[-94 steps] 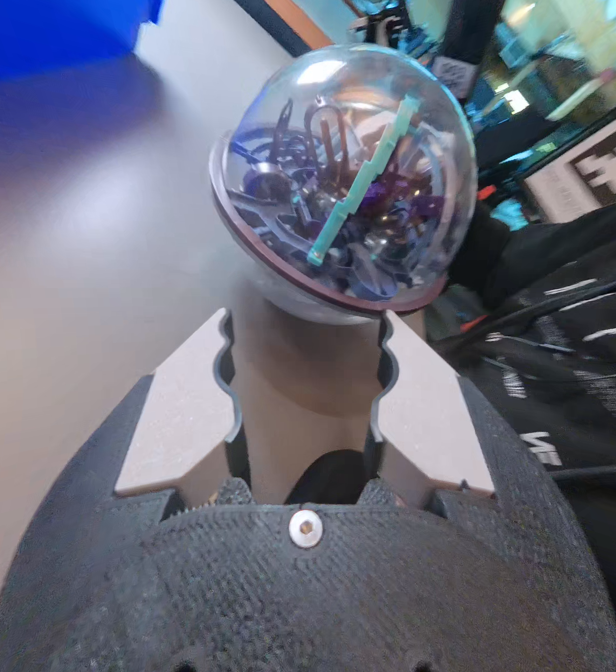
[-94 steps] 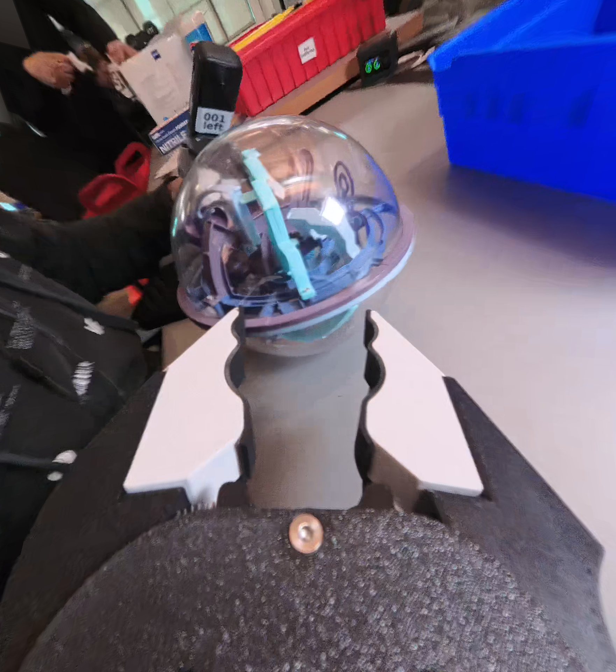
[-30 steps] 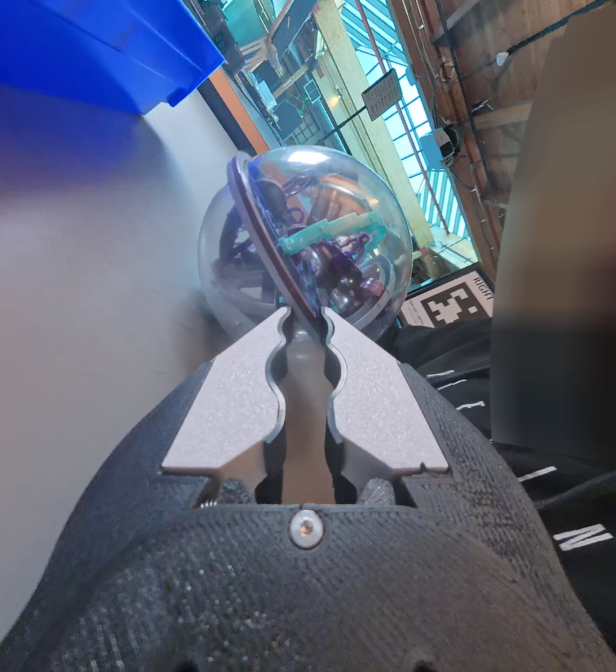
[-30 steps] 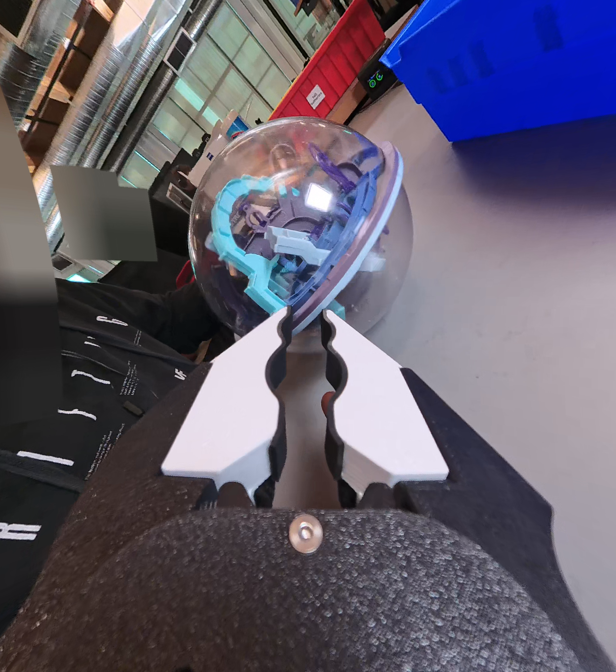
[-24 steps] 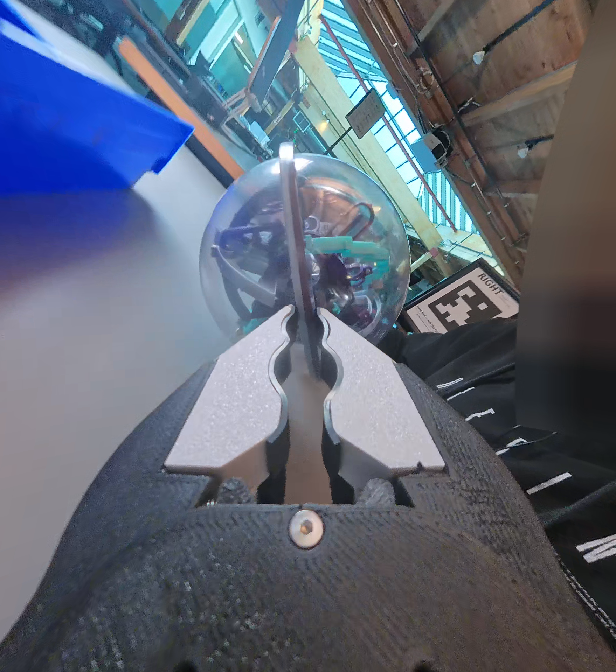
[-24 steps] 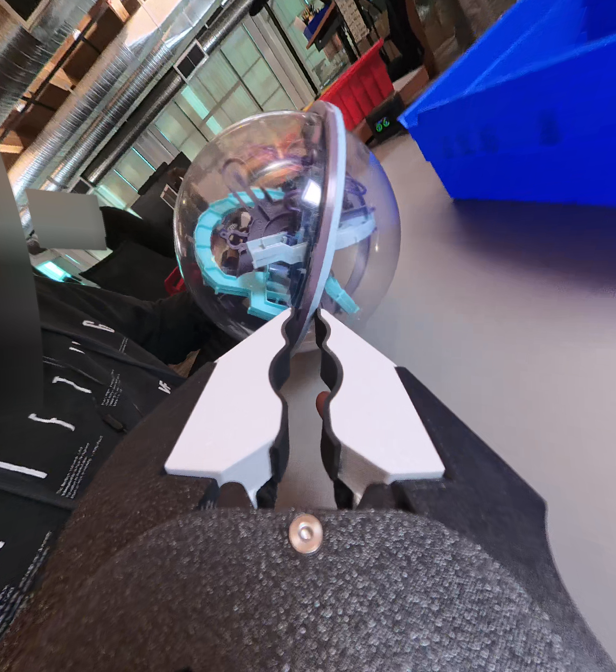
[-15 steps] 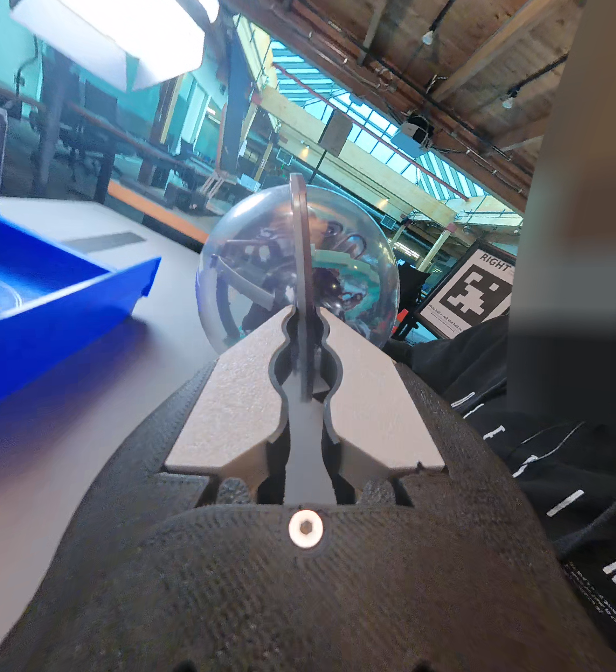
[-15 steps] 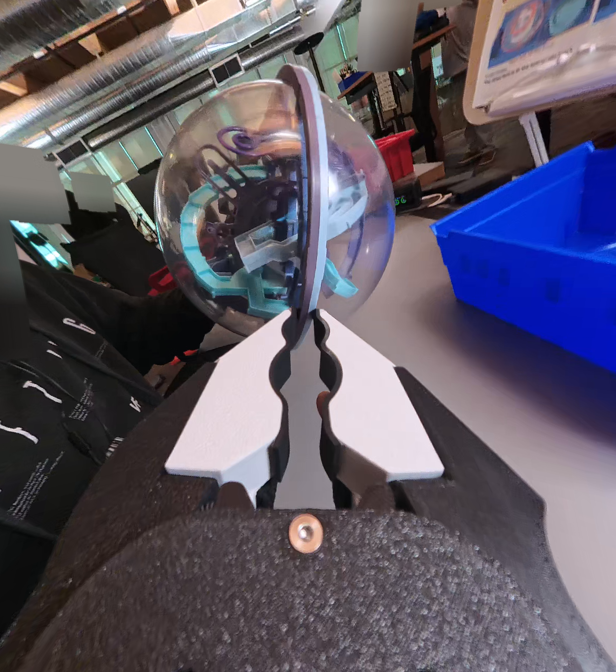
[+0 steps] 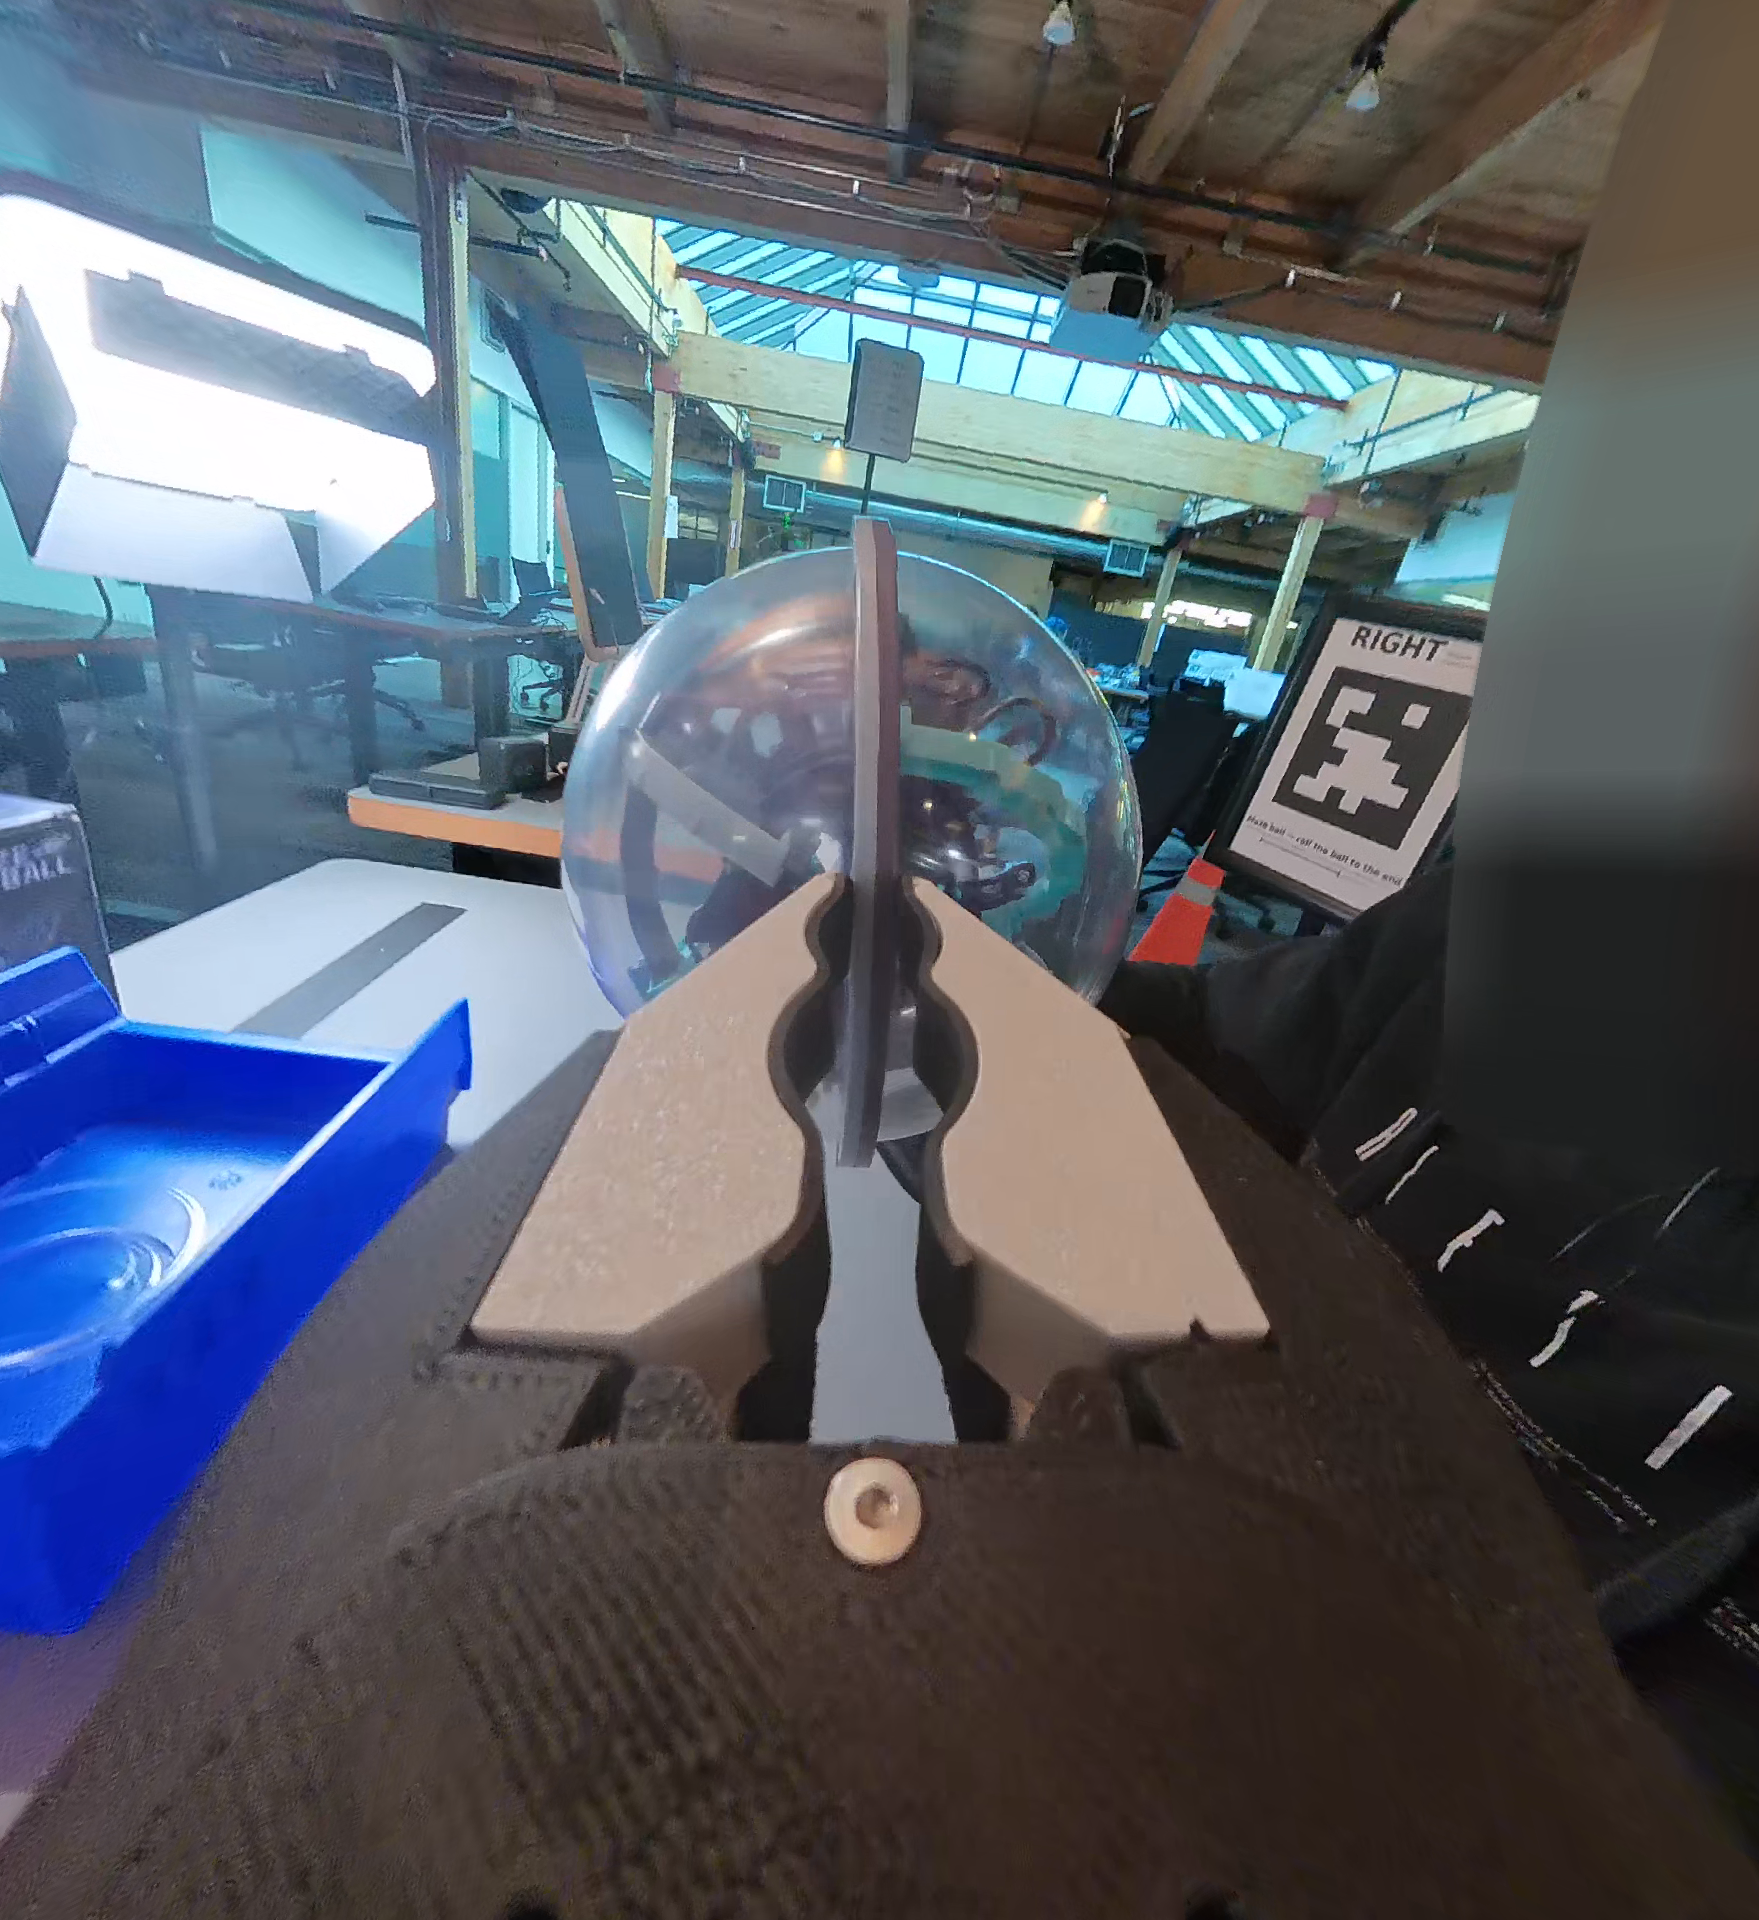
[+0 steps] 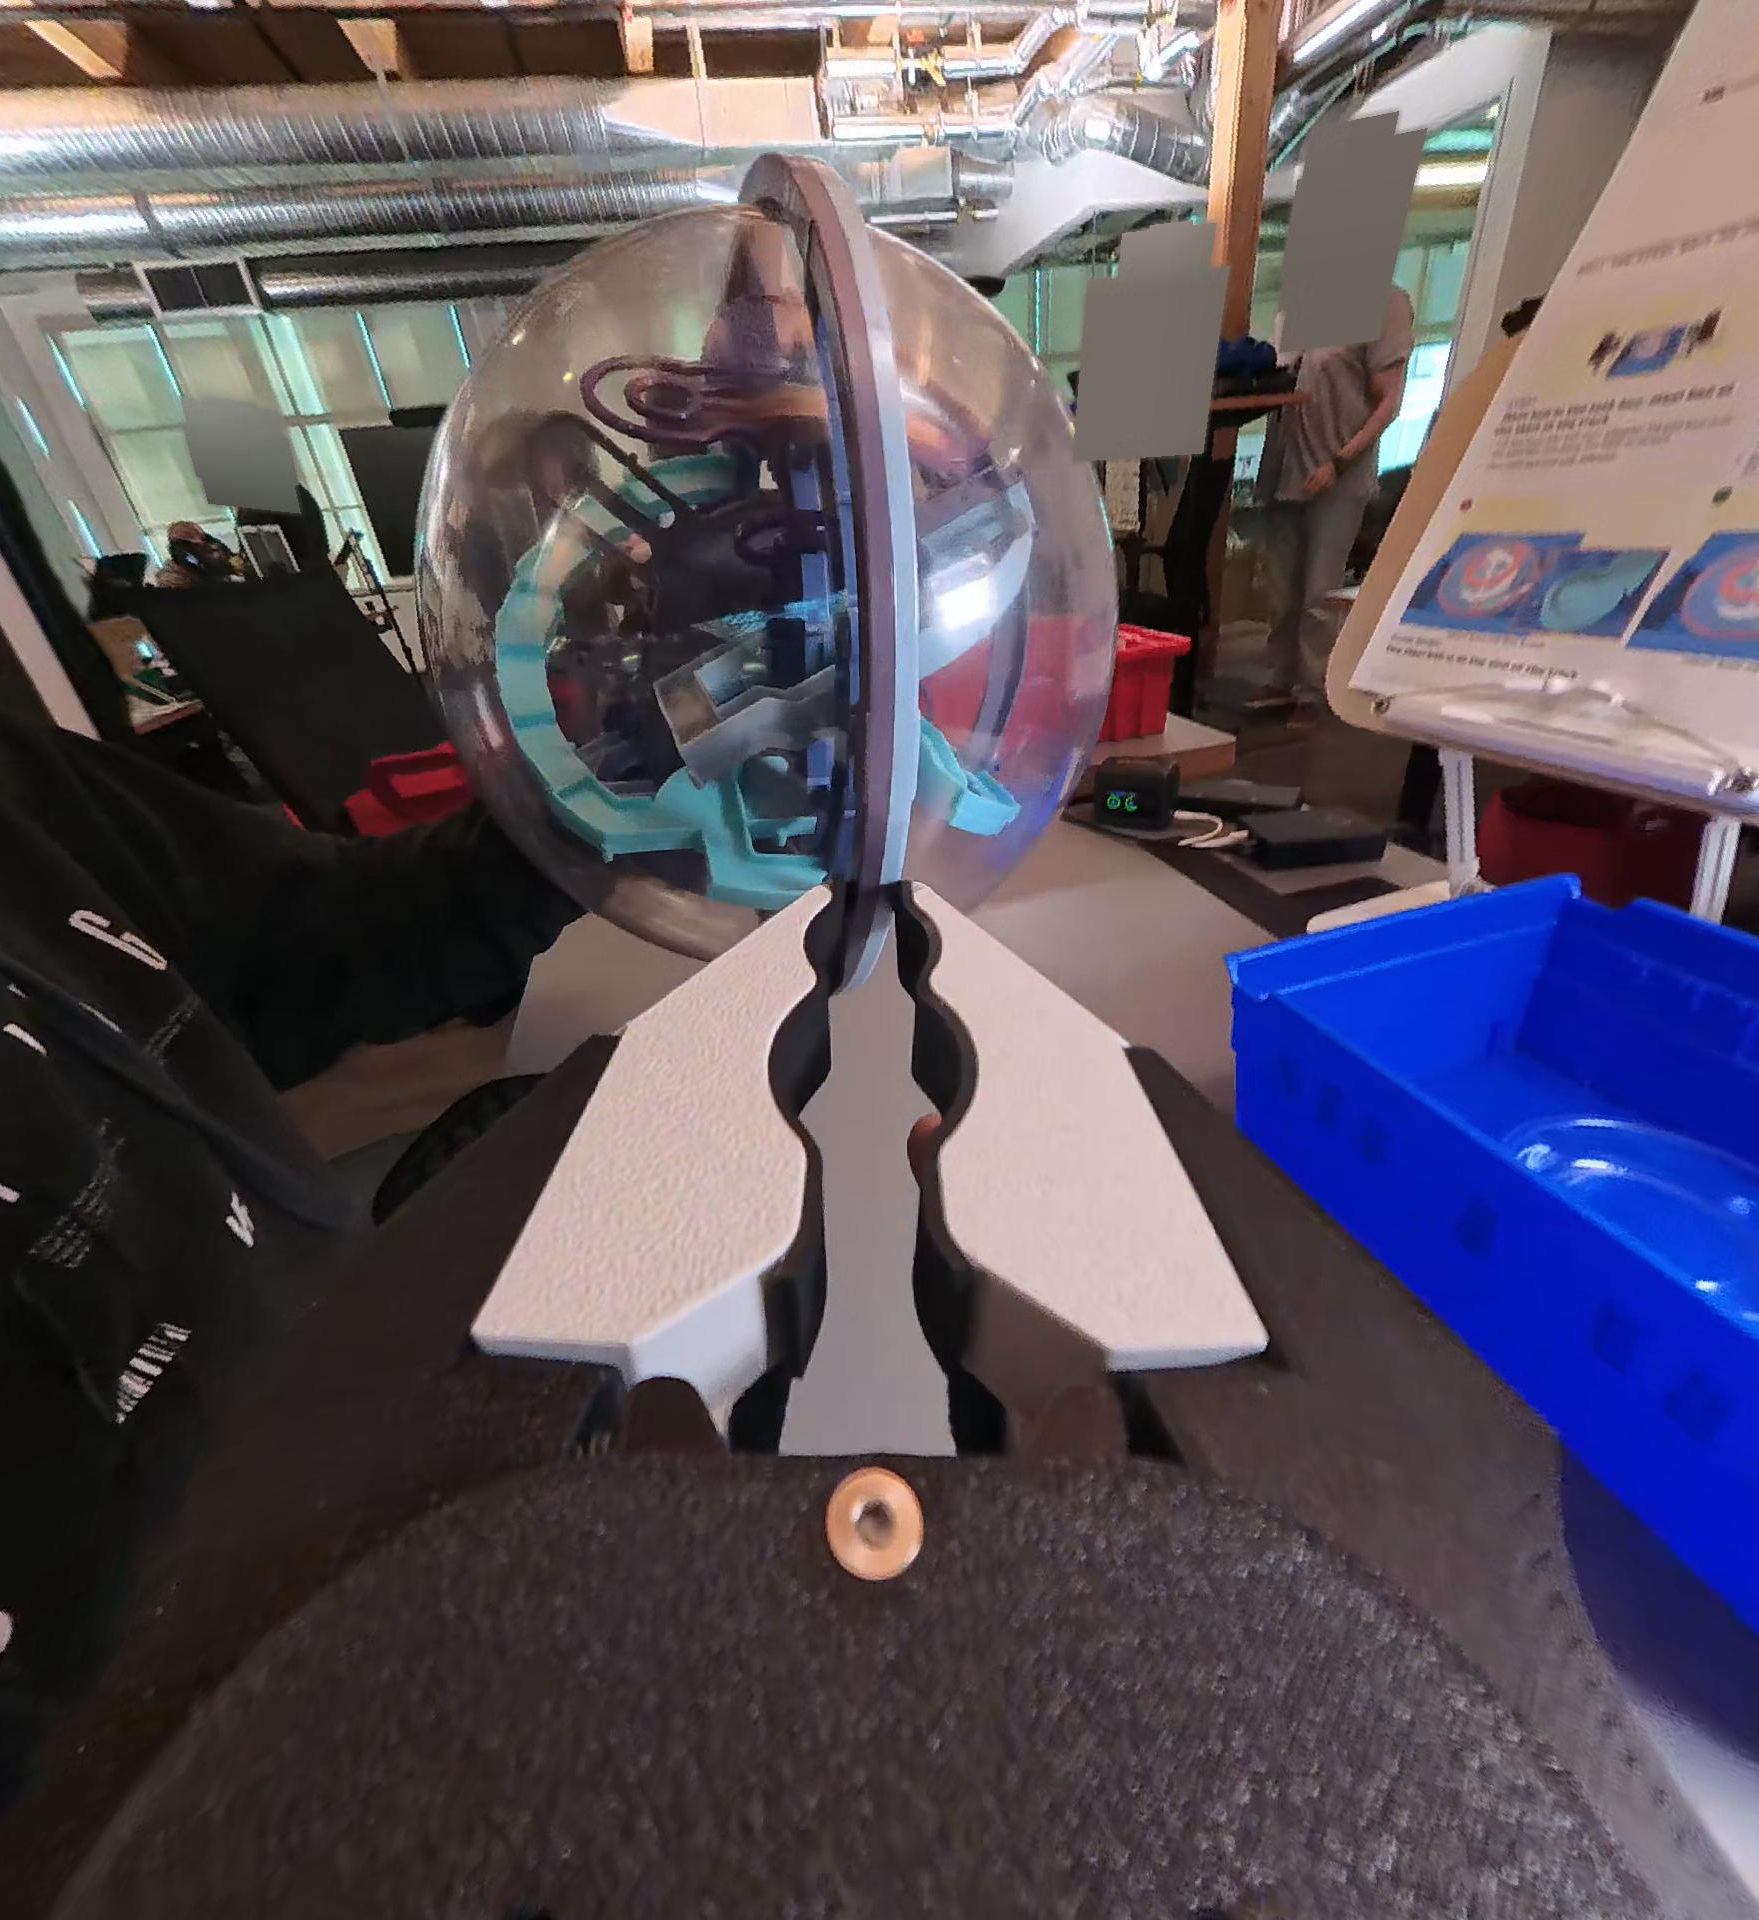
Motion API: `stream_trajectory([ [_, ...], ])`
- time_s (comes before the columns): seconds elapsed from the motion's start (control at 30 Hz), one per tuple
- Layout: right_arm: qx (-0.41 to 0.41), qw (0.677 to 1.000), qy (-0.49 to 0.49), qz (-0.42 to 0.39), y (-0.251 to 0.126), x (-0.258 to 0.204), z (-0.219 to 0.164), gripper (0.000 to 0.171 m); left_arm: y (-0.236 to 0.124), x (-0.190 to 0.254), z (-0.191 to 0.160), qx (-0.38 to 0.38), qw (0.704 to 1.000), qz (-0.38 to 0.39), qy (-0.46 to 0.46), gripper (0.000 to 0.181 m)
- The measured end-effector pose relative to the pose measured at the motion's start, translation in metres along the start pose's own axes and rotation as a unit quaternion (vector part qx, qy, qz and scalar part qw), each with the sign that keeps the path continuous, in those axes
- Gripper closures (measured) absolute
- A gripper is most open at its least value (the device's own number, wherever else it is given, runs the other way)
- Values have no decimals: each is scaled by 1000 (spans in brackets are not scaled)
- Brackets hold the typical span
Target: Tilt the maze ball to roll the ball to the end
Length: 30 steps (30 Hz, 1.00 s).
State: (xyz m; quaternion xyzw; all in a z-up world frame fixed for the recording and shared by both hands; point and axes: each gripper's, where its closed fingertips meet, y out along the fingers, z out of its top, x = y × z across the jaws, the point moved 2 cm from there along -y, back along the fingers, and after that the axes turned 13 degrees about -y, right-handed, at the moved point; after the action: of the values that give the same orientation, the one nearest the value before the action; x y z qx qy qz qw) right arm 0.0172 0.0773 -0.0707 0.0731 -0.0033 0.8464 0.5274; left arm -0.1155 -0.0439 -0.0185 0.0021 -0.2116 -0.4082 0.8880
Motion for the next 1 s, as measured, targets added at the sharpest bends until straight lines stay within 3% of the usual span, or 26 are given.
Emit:
stream_trajectory([
  [0.5, 61, 996, -63, -13, 5, 0, 38, 165, 23, 57, 49, -74, 988, 26, 133, 174],
  [1.0, 48, 983, -171, -36, -8, 7, 125, 165, 38, 91, 93, -21, 973, -11, 229, 174],
])
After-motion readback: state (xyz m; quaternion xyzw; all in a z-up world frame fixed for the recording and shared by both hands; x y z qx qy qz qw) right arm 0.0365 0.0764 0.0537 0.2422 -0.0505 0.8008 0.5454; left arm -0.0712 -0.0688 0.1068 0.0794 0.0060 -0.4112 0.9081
